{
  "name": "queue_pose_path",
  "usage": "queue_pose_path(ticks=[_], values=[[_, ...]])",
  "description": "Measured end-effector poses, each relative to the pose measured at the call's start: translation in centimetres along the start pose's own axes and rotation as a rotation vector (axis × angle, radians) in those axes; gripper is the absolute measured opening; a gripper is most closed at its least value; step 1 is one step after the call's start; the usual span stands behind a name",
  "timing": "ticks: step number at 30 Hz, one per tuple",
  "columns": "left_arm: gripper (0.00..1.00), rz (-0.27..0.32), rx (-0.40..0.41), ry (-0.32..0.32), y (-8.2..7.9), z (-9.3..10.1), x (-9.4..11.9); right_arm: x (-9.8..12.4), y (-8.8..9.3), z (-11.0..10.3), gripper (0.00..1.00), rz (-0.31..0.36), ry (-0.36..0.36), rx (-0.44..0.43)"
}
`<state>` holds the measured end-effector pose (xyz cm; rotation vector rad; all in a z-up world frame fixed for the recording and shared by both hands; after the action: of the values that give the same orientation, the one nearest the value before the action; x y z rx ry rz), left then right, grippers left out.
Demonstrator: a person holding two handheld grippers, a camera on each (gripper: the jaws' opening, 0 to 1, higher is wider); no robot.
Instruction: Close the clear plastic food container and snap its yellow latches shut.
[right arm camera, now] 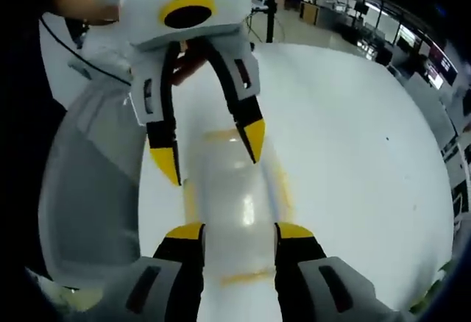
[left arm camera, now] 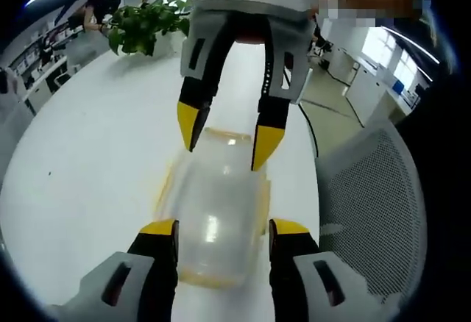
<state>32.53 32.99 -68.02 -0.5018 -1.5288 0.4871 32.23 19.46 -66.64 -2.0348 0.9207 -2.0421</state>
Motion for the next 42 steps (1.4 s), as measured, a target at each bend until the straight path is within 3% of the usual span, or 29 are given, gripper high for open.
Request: queue_pose_path(ticks=[8,15,29,34,42], values=[[0.51,-0.027,-0.03,0.01,0.2,-0.3,0.0,-0.6,0.2,-0.3,0.44,-0.042,-0.012,0.043],[0.57,-0.059,-0.094,0.0,0.2,-0.6,-0.2,-1.1,0.5,-0.2,0.61,-0.058,-0.013,0.075],[0.64,-0.126,-0.154,-0.003,0.1,-1.0,-0.2,-1.3,1.0,0.1,0.63,-0.075,-0.004,0.087],[0.71,-0.173,-0.187,-0.01,0.3,-1.2,-0.9,-1.7,1.3,0.6,0.71,-0.095,0.018,0.116],[0.72,-0.224,-0.241,-0.004,0.6,-0.8,-2.0,-2.7,1.9,0.4,0.76,-0.135,0.012,0.152]])
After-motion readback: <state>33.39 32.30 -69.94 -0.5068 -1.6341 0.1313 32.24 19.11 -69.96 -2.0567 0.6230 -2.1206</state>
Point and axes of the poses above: the point that each gripper's makers call its tool centre point, and the gripper's own axes: x roughly backward along the fingers, z roughly to its right, y roughly out of its underside, the point moved 9 cm from there along x, roughly backward along the fingers, and after that the axes turned 7 degrees about -x, right-handed, at the moved point
